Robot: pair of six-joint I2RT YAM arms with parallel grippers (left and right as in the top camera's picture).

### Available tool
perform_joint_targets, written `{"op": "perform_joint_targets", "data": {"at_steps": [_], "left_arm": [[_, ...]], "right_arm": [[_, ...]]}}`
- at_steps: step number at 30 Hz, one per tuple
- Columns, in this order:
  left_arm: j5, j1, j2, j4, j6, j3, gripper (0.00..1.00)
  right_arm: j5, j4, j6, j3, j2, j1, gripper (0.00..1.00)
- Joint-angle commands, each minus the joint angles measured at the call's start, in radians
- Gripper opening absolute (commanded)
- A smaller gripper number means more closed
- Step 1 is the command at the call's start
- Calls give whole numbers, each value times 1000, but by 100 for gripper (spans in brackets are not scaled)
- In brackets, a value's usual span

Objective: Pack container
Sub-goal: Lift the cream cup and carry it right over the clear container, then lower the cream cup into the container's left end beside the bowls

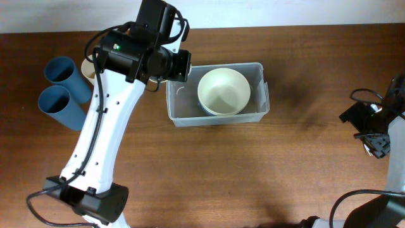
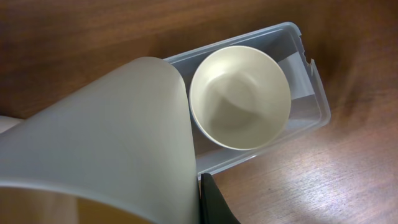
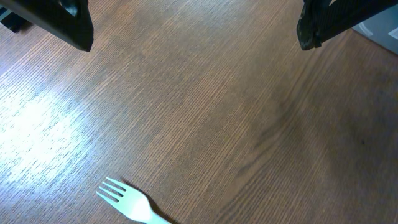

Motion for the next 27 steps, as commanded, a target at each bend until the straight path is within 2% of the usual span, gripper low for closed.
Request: {"op": "perform_joint_targets", "data": {"at_steps": [1,8,27], "left_arm": [[11,-6,46,-7,25,26,2],[11,-6,139,-21,28,26,2],[14,-6,255,-10,47,26,2]], "right_arm": [[14,0,5,-5,-3,-6,99],[13,0,5,-5,-3,-5,99],[13,0,5,-5,-3,-5,99]]}}
